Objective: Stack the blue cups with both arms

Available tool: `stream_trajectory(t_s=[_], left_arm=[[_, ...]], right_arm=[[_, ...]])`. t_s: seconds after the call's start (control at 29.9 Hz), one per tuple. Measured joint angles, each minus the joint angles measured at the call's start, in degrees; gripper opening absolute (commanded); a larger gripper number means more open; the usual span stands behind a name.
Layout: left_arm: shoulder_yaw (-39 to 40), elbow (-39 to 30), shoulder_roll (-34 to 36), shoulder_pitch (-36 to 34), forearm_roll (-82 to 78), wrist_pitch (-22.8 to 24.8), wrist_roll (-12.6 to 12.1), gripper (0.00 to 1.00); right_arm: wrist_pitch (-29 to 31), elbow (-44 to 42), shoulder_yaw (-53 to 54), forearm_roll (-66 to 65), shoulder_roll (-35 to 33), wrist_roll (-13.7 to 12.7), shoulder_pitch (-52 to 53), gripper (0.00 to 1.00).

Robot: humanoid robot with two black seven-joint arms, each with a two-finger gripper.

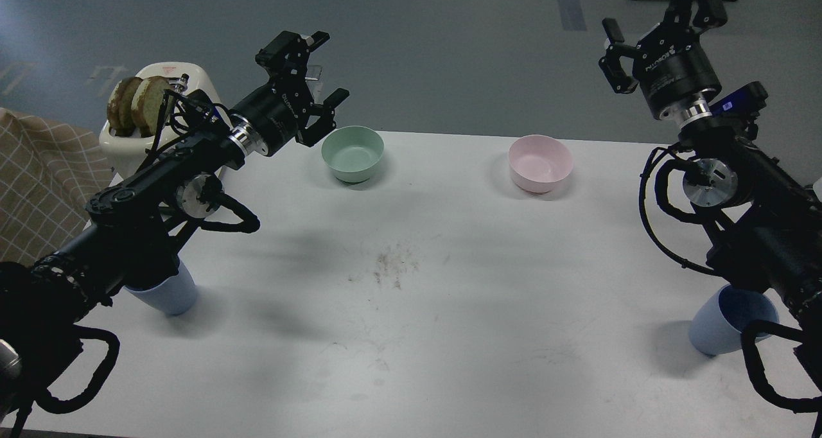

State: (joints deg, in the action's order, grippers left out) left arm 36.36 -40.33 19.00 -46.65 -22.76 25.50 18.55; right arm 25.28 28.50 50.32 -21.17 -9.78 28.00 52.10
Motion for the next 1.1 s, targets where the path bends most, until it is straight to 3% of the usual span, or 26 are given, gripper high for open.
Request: stream_trajectory(t_s=[0.87,1.1], left_arm=[[5.2,3.7,-1.7,0.7,1.0,1.7,0.9,0.98],[5.0,3.8,-3.5,0.9,1.3,1.8,4.8,0.98]], right_arm=[[-0.7,-4.8,-0.3,-0.1,1.4,0.0,0.4,1.00],[-0.7,-4.9,-0.8,-0.1,2.1,0.0,0.6,1.00]])
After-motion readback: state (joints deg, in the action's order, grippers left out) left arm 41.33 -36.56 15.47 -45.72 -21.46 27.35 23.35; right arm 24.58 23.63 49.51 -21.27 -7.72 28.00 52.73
